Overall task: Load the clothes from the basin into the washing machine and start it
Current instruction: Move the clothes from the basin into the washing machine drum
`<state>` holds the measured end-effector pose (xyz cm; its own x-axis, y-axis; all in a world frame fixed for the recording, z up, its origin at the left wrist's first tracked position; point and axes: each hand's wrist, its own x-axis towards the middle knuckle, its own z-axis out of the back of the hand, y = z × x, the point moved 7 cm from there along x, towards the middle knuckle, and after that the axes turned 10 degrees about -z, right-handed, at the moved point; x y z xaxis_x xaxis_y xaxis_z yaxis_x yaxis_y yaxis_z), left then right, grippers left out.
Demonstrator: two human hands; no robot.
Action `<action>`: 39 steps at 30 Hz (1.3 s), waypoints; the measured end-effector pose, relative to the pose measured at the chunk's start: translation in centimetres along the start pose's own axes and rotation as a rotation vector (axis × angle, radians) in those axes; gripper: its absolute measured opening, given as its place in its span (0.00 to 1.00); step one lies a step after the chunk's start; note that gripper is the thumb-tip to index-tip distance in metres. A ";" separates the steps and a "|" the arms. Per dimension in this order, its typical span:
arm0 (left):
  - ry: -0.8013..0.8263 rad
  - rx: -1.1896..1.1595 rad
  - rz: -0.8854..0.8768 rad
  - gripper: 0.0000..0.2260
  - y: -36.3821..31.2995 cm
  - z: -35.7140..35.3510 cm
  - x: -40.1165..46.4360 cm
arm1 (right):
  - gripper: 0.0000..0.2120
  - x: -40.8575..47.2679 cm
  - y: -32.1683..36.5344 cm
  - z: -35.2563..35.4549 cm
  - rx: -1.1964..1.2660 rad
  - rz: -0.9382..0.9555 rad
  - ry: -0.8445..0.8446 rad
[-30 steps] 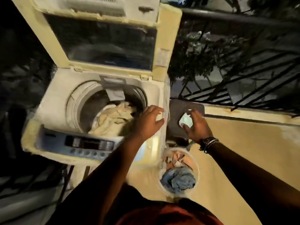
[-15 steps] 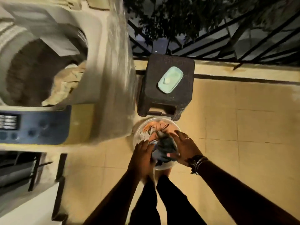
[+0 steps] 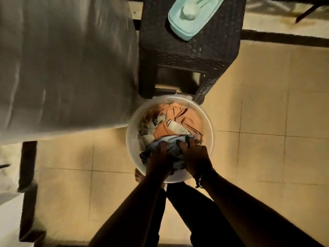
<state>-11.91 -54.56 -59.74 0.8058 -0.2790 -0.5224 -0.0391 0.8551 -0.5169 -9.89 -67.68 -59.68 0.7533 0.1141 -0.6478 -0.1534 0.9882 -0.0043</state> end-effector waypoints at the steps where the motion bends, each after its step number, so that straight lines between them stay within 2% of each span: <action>1: 0.014 0.074 -0.020 0.42 -0.3 0.0 -0.1 | 0.29 -0.1 0.0 0.3 -0.008 0.029 -0.023; 2: 0.034 0.140 -0.045 0.37 -0.7 0.2 -0.3 | 0.30 -0.4 -0.1 0.8 -0.009 0.062 -0.038; 3: -0.013 0.157 -0.059 0.32 -1.1 1.1 -0.5 | 0.32 -0.9 -0.3 1.5 -0.010 0.096 -0.049; 6: -0.218 -0.100 0.027 0.27 -1.7 6.2 -2.6 | 0.34 -3.5 -0.4 5.1 0.013 0.167 -0.113; 8: -0.267 -0.138 0.037 0.26 -2.7 9.4 -4.0 | 0.27 -5.4 -0.1 8.6 0.073 0.181 -0.156; 10: -0.315 -0.075 0.030 0.25 -4.2 13.1 -5.7 | 0.21 -7.6 0.5 13.0 0.142 0.198 -0.210; 12: -0.302 0.013 0.065 0.28 -5.6 17.0 -7.3 | 0.18 -9.5 0.9 17.7 0.208 0.213 -0.266; 14: -0.281 0.008 0.075 0.23 -6.6 20.3 -8.4 | 0.17 -11.0 1.2 22.0 0.271 0.245 -0.320; 16: -0.250 -0.105 0.045 0.16 -8.5 23.6 -9.7 | 0.16 -12.8 1.3 26.3 0.305 0.252 -0.395; 18: -0.288 -0.282 0.083 0.13 -10.6 27.2 -11.3 | 0.15 -14.3 1.2 30.4 0.346 0.221 -0.449; 21: -0.462 -0.460 0.022 0.16 -14.5 33.2 -14.1 | 0.16 -17.5 0.8 36.6 0.491 0.195 -0.524; 23: -0.558 -0.546 -0.034 0.13 -16.8 36.8 -15.6 | 0.17 -19.5 0.5 40.5 0.627 0.174 -0.556; 26: -0.758 -0.865 -0.114 0.13 -19.9 43.2 -18.3 | 0.15 -23.0 0.6 47.0 0.909 0.157 -0.615; 28: -0.870 -1.053 -0.119 0.15 -21.0 47.4 -19.5 | 0.15 -24.2 1.7 51.2 1.107 0.197 -0.530; 30: -0.975 -1.129 -0.123 0.17 -21.3 52.1 -20.8 | 0.11 -25.5 3.8 55.5 1.234 0.304 -0.362; 34: -1.127 -1.269 -0.156 0.16 -19.6 60.6 -23.9 | 0.19 -27.1 9.5 63.1 1.176 0.491 -0.087; 37: -1.177 -1.454 -0.162 0.23 -17.0 65.8 -26.0 | 0.37 -28.0 14.6 68.6 1.095 0.586 -0.127; 39: -1.224 -1.559 -0.173 0.28 -14.8 69.0 -26.9 | 0.39 -28.4 17.7 71.6 1.122 0.630 -0.210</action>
<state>7.77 -29.57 8.79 0.7337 0.6717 -0.1025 0.2266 -0.3841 -0.8951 11.80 -46.09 13.22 0.8488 0.4995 -0.1734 0.0224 0.2937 0.9556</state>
